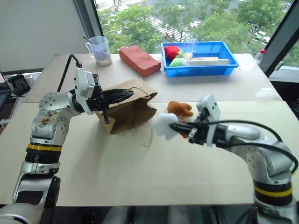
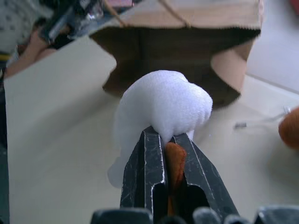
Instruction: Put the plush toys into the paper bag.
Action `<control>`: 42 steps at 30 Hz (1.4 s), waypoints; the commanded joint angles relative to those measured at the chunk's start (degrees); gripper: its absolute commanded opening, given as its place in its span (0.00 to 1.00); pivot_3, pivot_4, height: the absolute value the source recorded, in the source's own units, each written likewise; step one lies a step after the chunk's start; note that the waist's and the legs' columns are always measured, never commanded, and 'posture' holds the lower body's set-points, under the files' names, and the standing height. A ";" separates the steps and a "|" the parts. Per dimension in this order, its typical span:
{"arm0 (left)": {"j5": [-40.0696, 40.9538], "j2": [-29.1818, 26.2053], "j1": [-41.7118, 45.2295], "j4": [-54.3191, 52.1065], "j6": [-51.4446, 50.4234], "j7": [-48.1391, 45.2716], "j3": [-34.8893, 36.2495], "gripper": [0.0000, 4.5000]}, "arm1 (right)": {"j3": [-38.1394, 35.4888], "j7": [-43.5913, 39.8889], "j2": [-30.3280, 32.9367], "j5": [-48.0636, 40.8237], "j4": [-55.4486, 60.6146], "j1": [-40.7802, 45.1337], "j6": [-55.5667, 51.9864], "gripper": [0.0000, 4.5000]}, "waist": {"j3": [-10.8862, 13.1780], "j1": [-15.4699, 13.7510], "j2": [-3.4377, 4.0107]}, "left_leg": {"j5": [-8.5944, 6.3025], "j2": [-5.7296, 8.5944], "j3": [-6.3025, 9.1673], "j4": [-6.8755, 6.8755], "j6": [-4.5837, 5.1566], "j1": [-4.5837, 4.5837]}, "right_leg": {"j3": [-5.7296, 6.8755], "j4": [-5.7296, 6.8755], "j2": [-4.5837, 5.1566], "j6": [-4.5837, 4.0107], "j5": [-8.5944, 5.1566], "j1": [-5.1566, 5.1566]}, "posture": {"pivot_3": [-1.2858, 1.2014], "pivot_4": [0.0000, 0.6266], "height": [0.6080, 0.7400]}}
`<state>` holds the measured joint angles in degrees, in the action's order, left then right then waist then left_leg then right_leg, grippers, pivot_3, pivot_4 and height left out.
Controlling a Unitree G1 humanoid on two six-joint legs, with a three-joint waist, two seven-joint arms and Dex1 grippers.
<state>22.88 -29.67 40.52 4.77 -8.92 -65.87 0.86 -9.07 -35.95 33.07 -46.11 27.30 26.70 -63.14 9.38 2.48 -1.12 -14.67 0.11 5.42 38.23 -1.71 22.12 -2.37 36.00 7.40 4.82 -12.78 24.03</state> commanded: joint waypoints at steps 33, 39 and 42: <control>2.09 1.42 2.54 -2.77 -1.76 4.63 1.16 0.00 | 14.87 10.35 -20.31 21.33 -13.07 9.54 14.44 1.00 | -0.01 1.53 0.05 | 0.12 0.03 0.15 -0.30 -0.20 0.09 | 0.07 0.21 0.00 0.00 0.00 0.18 | 0.52 0.24 1.00; 2.43 -0.23 2.65 -2.67 -2.11 3.64 1.29 0.00 | 10.96 6.68 -4.72 27.87 -13.04 2.65 22.05 1.00 | -0.01 0.42 0.04 | 0.10 0.05 0.15 -0.29 -0.18 0.12 | 0.08 0.09 0.00 0.00 0.00 0.10 | 0.52 0.24 1.00; 2.40 -0.61 2.73 -2.38 -1.94 3.36 1.17 0.00 | 11.16 6.17 -0.88 31.58 -17.42 1.19 27.17 1.00 | -0.01 0.43 0.03 | 0.09 0.03 0.10 -0.29 -0.16 0.12 | 0.07 0.08 0.00 0.00 0.00 0.11 | 0.52 0.24 1.00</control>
<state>24.73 -29.76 42.48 3.21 -11.38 -62.14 1.35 2.79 -29.22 31.49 -16.31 10.33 27.70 -40.12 9.37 2.90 -1.09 -14.58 0.14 5.47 37.94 -1.88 22.22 -2.32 36.07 7.40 4.82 -12.77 24.15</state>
